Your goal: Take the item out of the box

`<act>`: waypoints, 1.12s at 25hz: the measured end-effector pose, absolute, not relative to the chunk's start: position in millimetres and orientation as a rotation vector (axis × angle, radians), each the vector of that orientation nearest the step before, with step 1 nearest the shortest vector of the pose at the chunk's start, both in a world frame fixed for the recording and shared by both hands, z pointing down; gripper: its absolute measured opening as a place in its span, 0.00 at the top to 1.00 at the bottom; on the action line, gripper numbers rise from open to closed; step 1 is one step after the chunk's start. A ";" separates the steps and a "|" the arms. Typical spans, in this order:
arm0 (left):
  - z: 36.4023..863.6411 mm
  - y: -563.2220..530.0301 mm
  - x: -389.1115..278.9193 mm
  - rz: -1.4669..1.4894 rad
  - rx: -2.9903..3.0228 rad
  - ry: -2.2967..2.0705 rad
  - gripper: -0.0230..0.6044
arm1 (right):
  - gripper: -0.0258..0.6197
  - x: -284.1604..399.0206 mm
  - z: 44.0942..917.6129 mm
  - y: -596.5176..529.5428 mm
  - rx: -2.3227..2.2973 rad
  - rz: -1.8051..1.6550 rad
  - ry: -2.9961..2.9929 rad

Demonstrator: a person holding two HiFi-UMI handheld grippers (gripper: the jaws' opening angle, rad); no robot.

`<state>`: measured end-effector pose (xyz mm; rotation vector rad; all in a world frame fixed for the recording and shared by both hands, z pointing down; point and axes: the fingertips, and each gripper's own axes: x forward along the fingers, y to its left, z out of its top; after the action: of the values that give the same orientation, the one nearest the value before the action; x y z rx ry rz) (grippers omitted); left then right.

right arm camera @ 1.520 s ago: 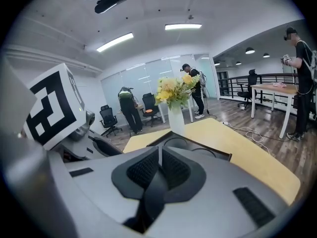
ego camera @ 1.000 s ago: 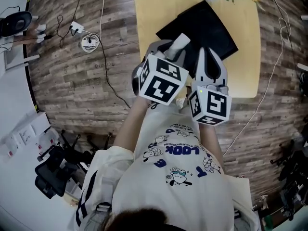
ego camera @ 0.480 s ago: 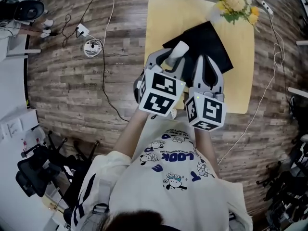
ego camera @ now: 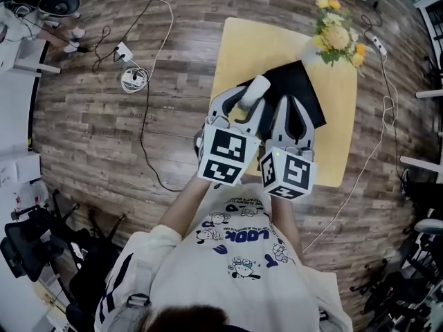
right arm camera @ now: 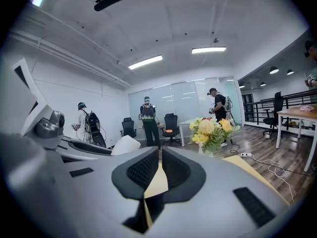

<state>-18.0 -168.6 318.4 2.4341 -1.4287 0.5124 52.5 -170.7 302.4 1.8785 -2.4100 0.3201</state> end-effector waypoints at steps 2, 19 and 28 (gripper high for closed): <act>310.1 -170.1 -19.4 0.445 2.449 -1.457 0.74 | 0.90 50.8 298.7 -171.8 1.875 0.307 -2.420; 269.5 -170.0 -54.2 0.209 2.484 -1.691 0.74 | 0.90 32.0 271.8 -172.4 1.882 0.178 -2.486; 260.2 -168.9 -54.6 0.150 2.496 -1.743 0.74 | 0.90 32.2 266.3 -170.1 1.893 0.151 -2.492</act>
<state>-54.6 -168.9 260.2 2.4962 -1.7432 0.1499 32.2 -170.1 266.3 1.8928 -2.4919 0.1510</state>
